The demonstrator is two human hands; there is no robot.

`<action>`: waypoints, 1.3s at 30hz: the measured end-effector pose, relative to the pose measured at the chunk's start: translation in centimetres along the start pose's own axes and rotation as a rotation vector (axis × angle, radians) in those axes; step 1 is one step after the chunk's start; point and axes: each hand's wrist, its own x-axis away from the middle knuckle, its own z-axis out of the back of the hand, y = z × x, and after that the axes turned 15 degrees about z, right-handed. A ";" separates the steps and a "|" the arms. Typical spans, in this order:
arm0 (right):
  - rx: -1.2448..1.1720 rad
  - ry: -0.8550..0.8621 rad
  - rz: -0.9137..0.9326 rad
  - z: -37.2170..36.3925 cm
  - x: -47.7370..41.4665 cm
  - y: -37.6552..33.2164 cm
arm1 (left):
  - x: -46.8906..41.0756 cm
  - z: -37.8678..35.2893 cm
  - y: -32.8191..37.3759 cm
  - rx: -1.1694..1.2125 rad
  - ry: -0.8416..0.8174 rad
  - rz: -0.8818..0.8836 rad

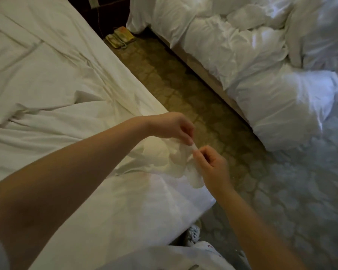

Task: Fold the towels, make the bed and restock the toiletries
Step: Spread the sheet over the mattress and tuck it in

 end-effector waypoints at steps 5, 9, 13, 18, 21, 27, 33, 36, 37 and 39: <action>-0.005 -0.061 -0.079 -1.4 1.4 0.8 | 0.1 0.5 0.8 0.010 0.022 0.012; 0.149 0.008 -0.094 -1.3 2.1 2.6 | -0.3 0.6 1.5 0.003 0.052 0.017; 0.114 0.079 -0.054 -0.8 2.0 2.9 | -0.5 0.0 2.0 0.025 0.027 -0.013; 0.207 0.009 -0.051 -1.4 1.2 4.1 | -0.5 0.3 2.0 0.050 -0.012 -0.030; 0.109 0.059 -0.052 -1.3 0.7 3.9 | -0.2 0.7 1.9 0.085 -0.036 -0.031; -0.027 0.125 -0.066 -1.9 -1.2 2.9 | -0.1 0.8 1.5 0.076 -0.044 -0.023; -0.073 0.273 -0.007 0.5 1.1 0.8 | -0.9 0.4 1.5 -0.061 0.052 -0.025; -0.111 0.241 -0.006 0.9 1.7 0.6 | -1.4 -0.5 2.0 -0.075 0.075 -0.059; -0.130 0.212 -0.029 0.9 1.9 0.8 | -1.5 -0.5 1.9 -0.050 0.074 -0.060; -0.157 0.125 -0.086 0.5 2.3 1.4 | -1.4 -0.1 1.6 0.020 0.047 -0.055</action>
